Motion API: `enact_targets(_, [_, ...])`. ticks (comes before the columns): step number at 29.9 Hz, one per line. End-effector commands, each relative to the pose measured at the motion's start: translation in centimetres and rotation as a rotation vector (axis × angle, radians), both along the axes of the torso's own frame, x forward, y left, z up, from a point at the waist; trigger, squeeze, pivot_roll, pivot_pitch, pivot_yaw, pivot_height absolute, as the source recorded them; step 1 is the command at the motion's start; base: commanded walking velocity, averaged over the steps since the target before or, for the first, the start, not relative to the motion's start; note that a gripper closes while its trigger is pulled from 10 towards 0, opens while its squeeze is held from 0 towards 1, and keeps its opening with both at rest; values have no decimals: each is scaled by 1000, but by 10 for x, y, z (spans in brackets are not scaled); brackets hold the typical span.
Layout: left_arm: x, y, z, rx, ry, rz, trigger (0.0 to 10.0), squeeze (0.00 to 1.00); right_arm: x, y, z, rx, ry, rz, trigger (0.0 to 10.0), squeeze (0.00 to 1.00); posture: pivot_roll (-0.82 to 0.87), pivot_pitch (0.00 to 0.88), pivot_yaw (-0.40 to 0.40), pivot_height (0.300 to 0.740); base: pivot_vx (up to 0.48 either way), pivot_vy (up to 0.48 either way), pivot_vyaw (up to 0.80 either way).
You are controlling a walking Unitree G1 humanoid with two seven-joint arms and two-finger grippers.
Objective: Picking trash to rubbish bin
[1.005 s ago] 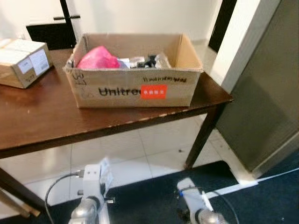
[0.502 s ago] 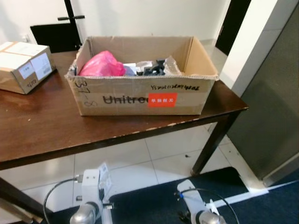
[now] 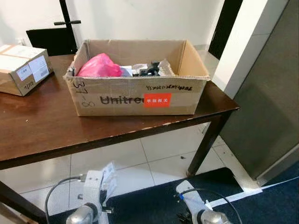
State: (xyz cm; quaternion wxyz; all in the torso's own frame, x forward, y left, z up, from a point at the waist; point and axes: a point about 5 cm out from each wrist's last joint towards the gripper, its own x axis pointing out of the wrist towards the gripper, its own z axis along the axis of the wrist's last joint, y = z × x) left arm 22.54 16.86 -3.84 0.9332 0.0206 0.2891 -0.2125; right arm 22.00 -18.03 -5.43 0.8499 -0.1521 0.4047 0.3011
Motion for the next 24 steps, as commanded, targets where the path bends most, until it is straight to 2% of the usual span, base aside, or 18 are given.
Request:
enact_targets(1, [-6,6,5,38,25,-215,10000,0,1,-1,6,59,43,104,10000,0,-43,86,-4,740,0,0,0])
enact_targets(2, [-7,8,8,44,29,-279,10000,0,3,-3,10,76,43,130,10000,0,-43,86,-4,740,0,0,0])
enact_targets(3, [-7,8,8,44,29,-279,10000,0,3,-3,10,76,43,130,10000,0,-43,86,-4,740,0,0,0])
enact_targets(5, [1,25,41,18,20,-435,10000,0,16,-15,35,150,27,235,10000,0,-43,88,-6,740,0,0,0])
enact_targets(7, [7,34,74,-14,5,-542,10000,0,24,-23,59,198,8,336,10000,0,-42,89,-7,740,0,0,0])
enact_targets(8, [7,34,74,-14,5,-542,10000,0,24,-23,59,198,8,336,10000,0,-42,89,-7,740,0,0,0])
enact_targets(10, [18,37,108,-78,-35,-587,10000,0,36,-28,85,240,-32,386,10000,0,-42,93,-7,740,0,0,0])
enact_targets(11, [27,36,130,-144,-82,-597,10000,0,45,-29,99,263,-73,392,10000,0,-41,95,-7,740,0,0,0])
enact_targets(12, [27,36,130,-144,-82,-597,10000,0,45,-29,99,263,-73,392,10000,0,-41,95,-7,740,0,0,0])
enact_targets(13, [33,34,148,-206,-118,-600,10000,0,53,-30,111,286,-107,389,10000,0,-41,98,-8,740,0,0,0])
enact_targets(15, [52,28,194,-340,-257,-630,10000,0,72,-29,147,381,-215,375,10000,0,-40,97,-10,740,0,0,0])
enact_targets(17, [64,24,228,-417,-370,-671,10000,0,85,-29,179,476,-304,364,10000,0,-42,96,-10,740,0,0,0])
enact_targets(19, [71,19,254,-468,-447,-713,10000,0,93,-29,206,551,-375,362,10000,0,-42,96,-9,740,0,0,0])
enact_targets(20, [71,19,254,-468,-447,-713,10000,0,93,-29,206,551,-375,362,10000,0,-42,96,-9,740,0,0,0])
enact_targets(24, [79,2,306,-642,-574,-854,10000,0,99,-24,259,681,-512,407,10000,0,-40,95,-10,740,0,0,0])
